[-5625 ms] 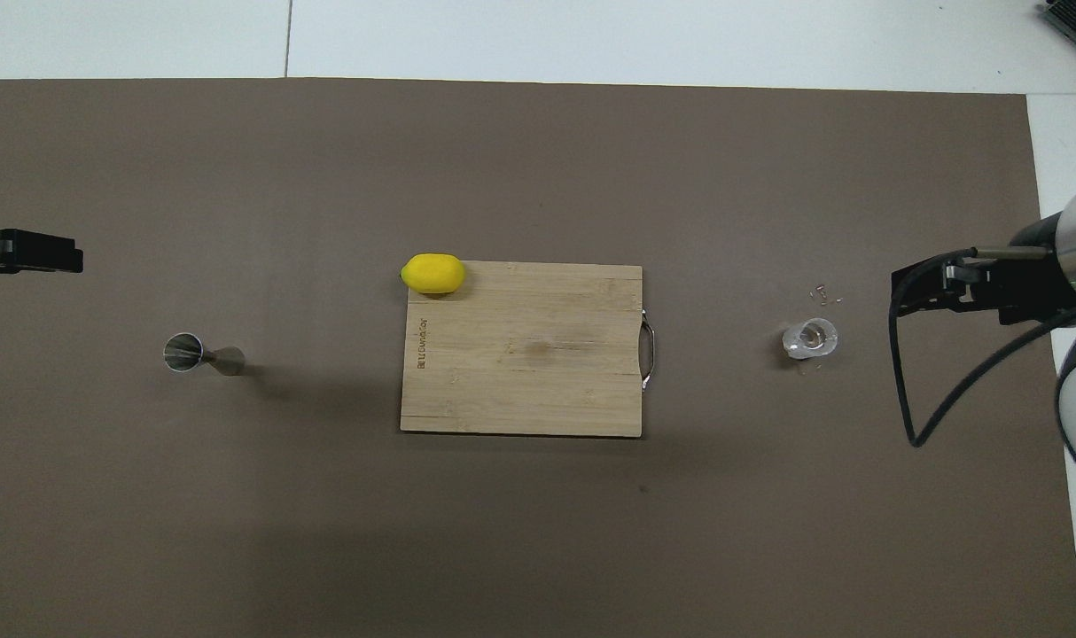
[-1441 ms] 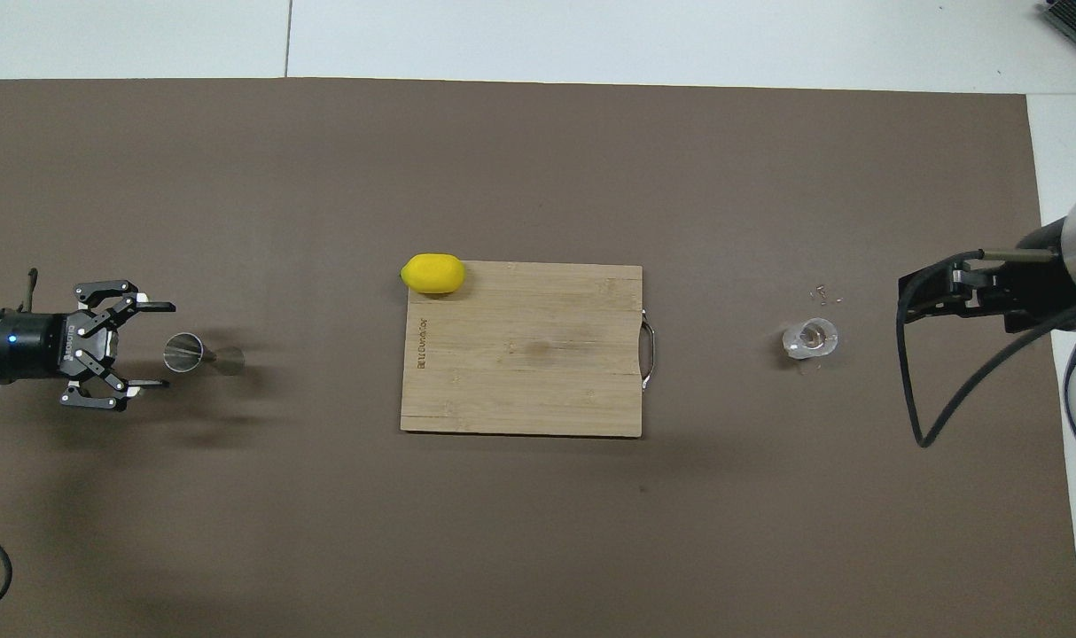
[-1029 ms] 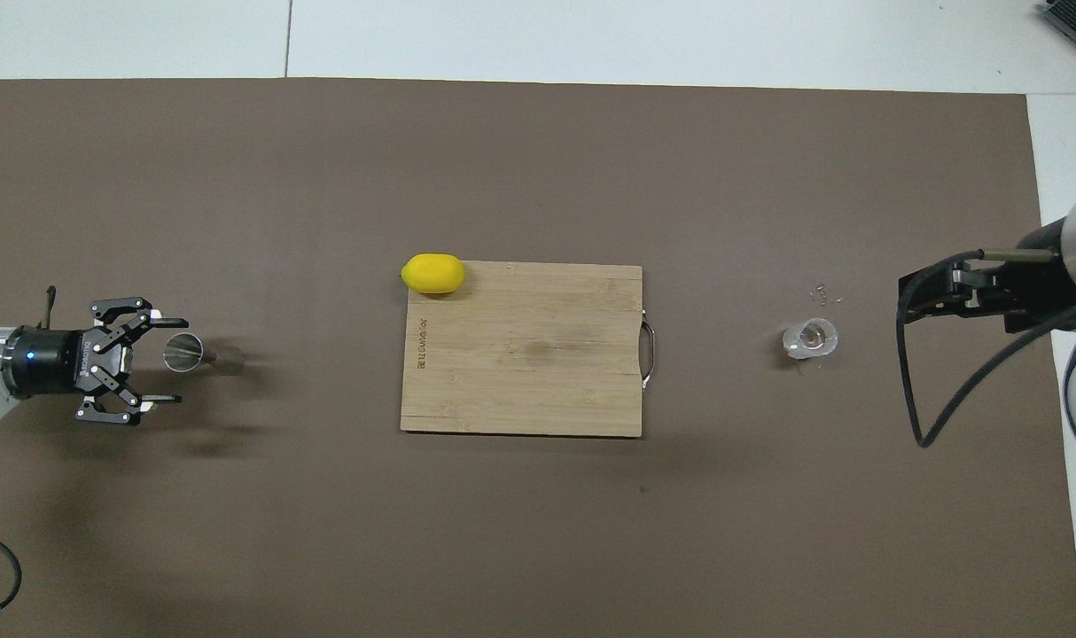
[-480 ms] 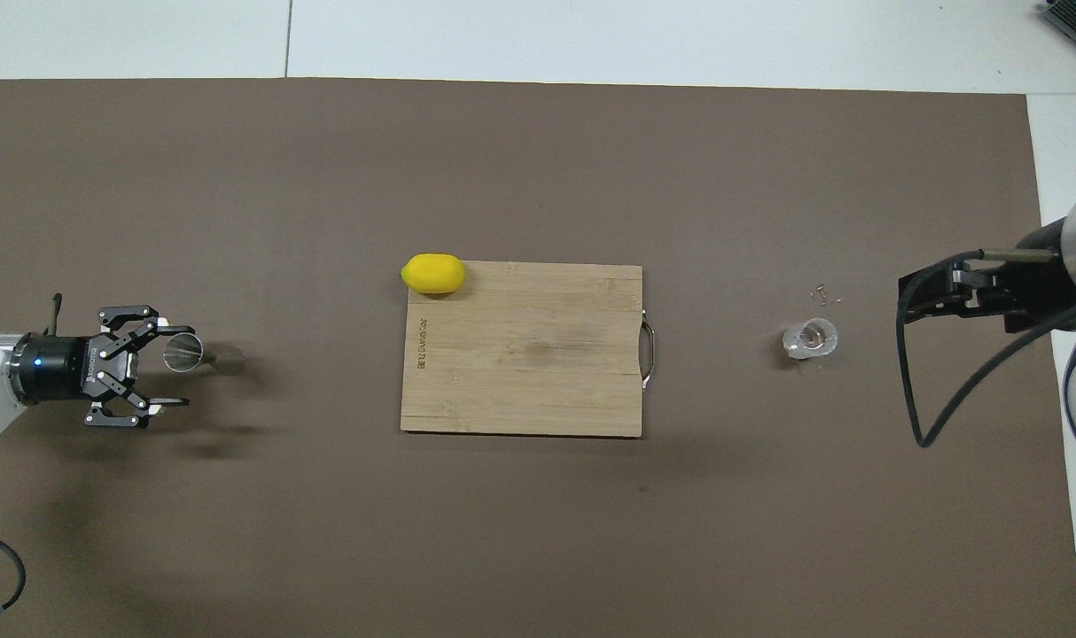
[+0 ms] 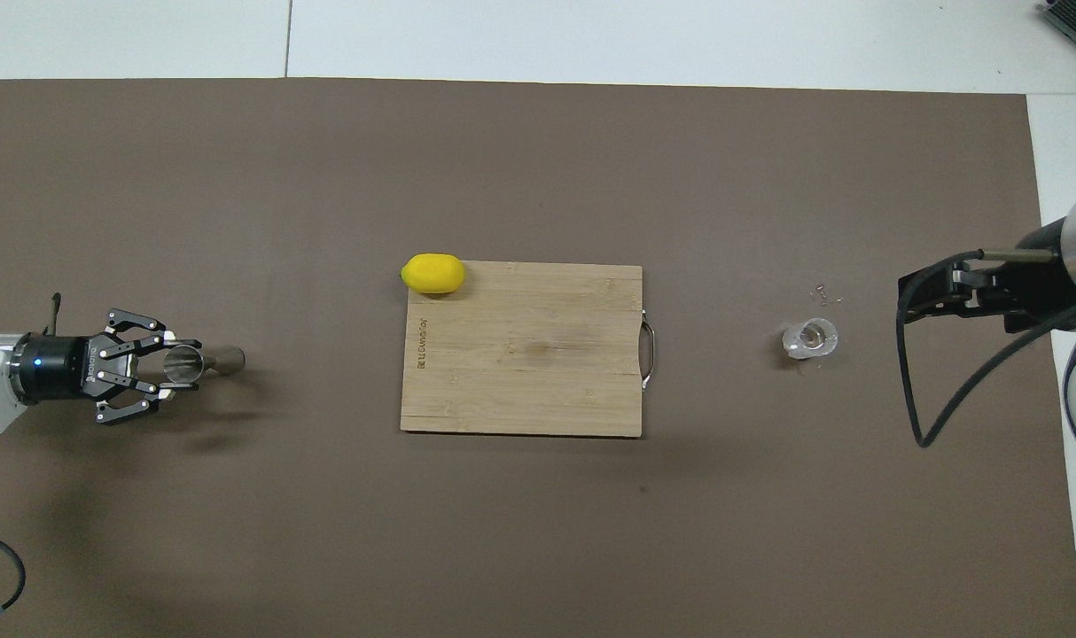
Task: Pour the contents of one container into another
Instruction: 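Carry the metal cup with the left gripper onto the cutting board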
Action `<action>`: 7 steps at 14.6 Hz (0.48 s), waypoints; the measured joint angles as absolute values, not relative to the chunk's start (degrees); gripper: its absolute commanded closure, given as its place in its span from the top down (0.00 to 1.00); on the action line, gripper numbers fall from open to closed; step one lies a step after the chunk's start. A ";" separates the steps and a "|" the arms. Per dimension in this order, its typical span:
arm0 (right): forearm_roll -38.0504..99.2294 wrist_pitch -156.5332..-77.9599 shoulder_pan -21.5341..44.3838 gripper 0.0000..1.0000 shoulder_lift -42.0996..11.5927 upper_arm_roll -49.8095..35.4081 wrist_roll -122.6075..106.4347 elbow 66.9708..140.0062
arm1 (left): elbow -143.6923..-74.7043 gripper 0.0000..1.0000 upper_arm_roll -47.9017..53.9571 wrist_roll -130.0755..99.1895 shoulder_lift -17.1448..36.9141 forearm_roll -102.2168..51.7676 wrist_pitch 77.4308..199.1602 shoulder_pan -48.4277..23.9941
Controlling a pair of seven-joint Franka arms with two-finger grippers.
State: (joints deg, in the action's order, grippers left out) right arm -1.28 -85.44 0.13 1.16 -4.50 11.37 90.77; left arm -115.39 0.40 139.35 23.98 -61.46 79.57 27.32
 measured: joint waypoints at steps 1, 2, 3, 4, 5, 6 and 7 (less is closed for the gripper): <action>-1.28 -85.44 0.13 1.00 1.16 -4.50 11.37 90.77 | -115.39 0.16 0.40 139.35 23.98 -61.46 79.57 27.32; -1.28 -85.44 0.12 1.00 1.16 -4.50 11.37 90.77 | -115.39 0.16 0.41 139.36 23.98 -61.46 79.58 27.33; -1.28 -85.44 0.13 1.00 1.16 -4.50 11.37 90.77 | -115.38 0.16 0.48 139.37 23.98 -61.49 79.58 27.32; -1.28 -85.44 0.13 1.00 1.16 -4.50 11.37 90.77 | -115.38 0.16 0.63 139.28 23.98 -61.55 79.58 27.29; -1.28 -85.44 0.12 1.00 1.16 -4.50 11.37 90.77 | -115.38 0.16 0.85 138.71 23.98 -61.69 79.58 27.23; -1.28 -85.44 0.12 1.00 1.16 -4.50 11.37 90.77 | -115.37 0.17 1.17 137.65 23.98 -61.98 79.56 27.10; -1.28 -85.44 0.13 1.00 1.16 -4.50 11.37 90.77 | -115.29 0.17 1.40 136.42 23.95 -62.58 79.56 26.54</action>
